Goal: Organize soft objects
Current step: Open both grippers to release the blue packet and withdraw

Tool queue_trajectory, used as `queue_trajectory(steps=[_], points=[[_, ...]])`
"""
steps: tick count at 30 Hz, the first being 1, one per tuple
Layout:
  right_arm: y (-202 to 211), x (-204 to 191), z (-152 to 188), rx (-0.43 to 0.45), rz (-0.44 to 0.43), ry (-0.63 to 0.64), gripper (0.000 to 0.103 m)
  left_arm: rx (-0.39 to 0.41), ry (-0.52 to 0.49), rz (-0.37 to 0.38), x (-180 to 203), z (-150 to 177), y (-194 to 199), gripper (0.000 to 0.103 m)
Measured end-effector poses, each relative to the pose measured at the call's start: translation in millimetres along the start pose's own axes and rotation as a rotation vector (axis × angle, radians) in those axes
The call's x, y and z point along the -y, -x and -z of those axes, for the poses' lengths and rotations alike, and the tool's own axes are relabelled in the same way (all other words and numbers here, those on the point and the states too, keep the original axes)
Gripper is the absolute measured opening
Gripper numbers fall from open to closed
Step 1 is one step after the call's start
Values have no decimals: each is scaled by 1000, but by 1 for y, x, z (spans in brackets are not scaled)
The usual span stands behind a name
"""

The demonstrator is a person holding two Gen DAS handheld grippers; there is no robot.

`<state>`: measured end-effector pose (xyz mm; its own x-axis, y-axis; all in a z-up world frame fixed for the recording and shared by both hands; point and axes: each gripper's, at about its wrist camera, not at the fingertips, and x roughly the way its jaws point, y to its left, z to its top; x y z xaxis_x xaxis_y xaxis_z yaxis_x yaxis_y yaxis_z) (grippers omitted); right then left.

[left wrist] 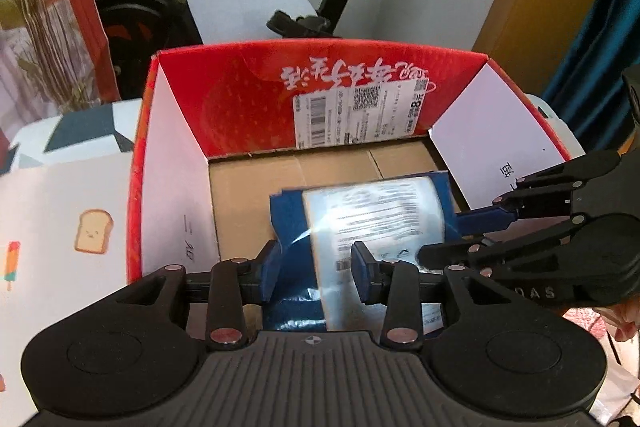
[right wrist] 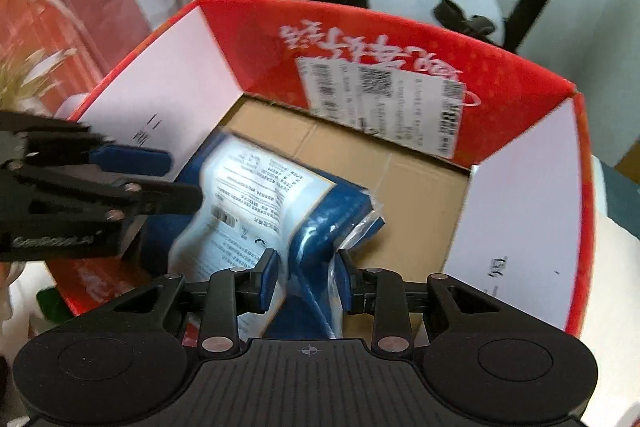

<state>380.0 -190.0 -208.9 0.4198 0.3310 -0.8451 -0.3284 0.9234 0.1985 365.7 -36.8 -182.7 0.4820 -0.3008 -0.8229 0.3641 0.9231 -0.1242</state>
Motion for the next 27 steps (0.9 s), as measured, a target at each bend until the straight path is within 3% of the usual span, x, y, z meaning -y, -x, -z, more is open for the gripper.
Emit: queue_trajectory(steps=[7, 15, 18, 22, 27], points=[[28, 4, 15, 212, 82, -92, 33, 84, -17, -30, 5, 0, 20, 43], [79, -8, 55, 396, 32, -91, 33, 247, -21, -60, 13, 17, 77, 43], [100, -15, 73, 460, 38, -71, 34, 272, -27, -76, 19, 30, 94, 43], [121, -20, 102, 518, 45, -69, 34, 292, -8, -84, 25, 52, 112, 43], [134, -18, 134, 521, 36, -87, 34, 316, 41, -90, 28, 84, 128, 43]])
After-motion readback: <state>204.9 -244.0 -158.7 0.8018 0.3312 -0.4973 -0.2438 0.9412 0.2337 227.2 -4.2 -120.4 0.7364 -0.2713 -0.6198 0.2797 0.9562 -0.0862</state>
